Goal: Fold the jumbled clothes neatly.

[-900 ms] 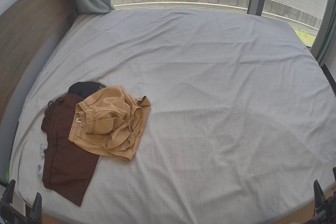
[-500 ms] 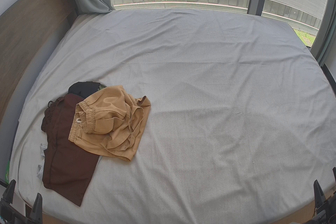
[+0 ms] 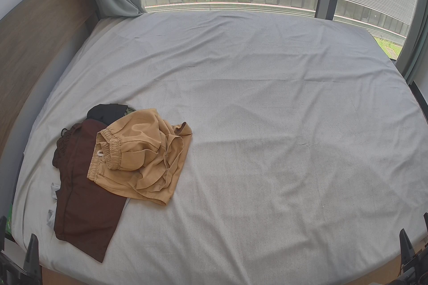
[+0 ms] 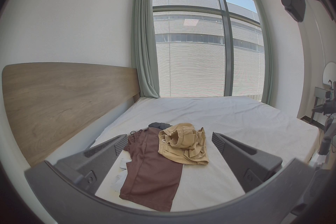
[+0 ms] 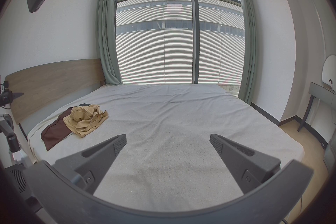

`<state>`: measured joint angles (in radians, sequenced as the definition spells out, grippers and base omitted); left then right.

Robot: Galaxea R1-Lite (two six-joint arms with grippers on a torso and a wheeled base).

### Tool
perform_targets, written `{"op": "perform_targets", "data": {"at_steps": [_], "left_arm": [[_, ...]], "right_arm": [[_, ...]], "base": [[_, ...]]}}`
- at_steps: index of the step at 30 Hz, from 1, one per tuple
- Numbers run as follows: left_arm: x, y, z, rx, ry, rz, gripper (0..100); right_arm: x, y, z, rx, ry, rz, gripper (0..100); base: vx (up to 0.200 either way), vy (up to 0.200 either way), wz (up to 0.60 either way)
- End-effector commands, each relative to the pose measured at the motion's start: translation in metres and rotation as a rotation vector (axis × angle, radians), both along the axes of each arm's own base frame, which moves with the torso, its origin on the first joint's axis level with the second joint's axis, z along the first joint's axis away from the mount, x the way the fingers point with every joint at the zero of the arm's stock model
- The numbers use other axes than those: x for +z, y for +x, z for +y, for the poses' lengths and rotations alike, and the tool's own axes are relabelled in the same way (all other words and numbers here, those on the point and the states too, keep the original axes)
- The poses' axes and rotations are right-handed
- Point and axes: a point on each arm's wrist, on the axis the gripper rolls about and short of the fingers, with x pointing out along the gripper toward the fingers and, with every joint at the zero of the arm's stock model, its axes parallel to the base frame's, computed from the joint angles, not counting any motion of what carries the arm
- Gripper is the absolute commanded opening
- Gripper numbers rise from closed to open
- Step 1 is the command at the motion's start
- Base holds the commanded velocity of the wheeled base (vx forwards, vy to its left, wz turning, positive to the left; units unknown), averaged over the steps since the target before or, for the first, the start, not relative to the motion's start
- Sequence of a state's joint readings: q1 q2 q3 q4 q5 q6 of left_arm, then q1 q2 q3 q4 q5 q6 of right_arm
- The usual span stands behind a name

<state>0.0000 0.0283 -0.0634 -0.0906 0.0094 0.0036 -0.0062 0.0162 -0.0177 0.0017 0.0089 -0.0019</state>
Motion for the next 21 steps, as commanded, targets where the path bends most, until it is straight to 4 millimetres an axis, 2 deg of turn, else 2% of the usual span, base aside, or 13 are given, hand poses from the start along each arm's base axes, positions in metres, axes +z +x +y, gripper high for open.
{"op": "perform_targets", "data": {"at_steps": [1,7,21], "left_arm": [[0.013,0.006,0.000,-0.024,-0.006,0.038,100],[0.016,0.013,0.000,-0.054,0.000,0.095,100],[0.053,0.042,-0.004,-0.210,-0.063,0.222,100]], "right_arm": [[-0.005,0.000,0.000,0.000,-0.001,0.001,100],[-0.005,0.000,0.000,0.000,-0.003,0.001,100],[-0.005,0.000,0.000,0.002,-0.001,0.000,100]], "base": [[0.000,0.000,0.00],[0.000,0.000,0.00],[0.000,0.000,0.00]]}}
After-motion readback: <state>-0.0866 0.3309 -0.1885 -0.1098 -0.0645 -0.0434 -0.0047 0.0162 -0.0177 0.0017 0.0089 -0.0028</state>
